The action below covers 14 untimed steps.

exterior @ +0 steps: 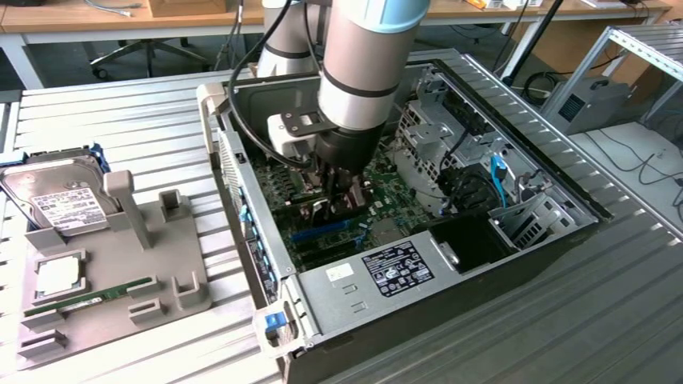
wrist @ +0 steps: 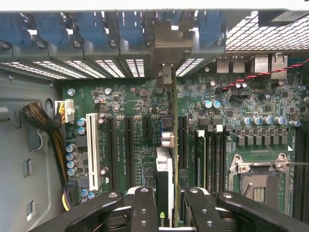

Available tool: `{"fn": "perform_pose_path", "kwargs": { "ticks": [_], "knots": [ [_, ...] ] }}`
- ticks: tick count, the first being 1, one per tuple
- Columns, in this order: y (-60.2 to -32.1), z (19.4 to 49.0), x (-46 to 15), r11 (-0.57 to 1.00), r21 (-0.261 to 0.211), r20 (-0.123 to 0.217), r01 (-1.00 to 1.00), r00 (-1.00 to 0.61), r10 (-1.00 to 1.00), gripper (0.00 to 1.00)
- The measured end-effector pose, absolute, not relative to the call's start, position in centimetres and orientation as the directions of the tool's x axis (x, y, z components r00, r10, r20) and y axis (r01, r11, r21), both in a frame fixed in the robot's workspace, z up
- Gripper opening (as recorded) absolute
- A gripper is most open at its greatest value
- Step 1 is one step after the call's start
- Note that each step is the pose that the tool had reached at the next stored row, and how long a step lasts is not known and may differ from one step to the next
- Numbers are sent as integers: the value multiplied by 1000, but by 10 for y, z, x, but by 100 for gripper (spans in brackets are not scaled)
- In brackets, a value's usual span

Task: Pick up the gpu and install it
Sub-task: 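Insert the gpu into the slot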

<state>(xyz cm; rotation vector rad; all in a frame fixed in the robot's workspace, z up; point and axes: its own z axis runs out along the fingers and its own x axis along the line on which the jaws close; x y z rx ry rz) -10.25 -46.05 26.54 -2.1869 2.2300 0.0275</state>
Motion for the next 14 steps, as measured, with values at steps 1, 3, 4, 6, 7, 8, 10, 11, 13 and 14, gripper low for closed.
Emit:
{"fn": "perform_pose_path", "kwargs": {
  "ticks": [1, 3, 4, 6, 7, 8, 10, 11, 13, 14],
  "knots": [
    [-461, 265, -103, 19, 0, -25, -1000, -19, -999, 27],
    [-461, 263, -103, 20, 0, -25, -1000, -19, -999, 27],
    [-461, 263, -103, 19, 0, -25, -1000, -19, -999, 27],
    [-461, 263, -103, 19, 0, -25, -1000, -19, -999, 27],
    [-461, 262, -103, 20, 0, -25, -1000, -19, -999, 27],
    [-461, 262, -103, 19, 0, -25, -1000, -19, -999, 27],
    [-461, 261, -103, 19, 0, -25, -1000, -19, -999, 27],
    [-461, 260, -103, 19, 0, -25, -1000, -19, -999, 27],
    [-461, 259, -103, 19, 0, -25, -1000, -19, -999, 27],
    [-461, 259, -103, 19, 0, -25, -1000, -19, -999, 27]
  ]
}}
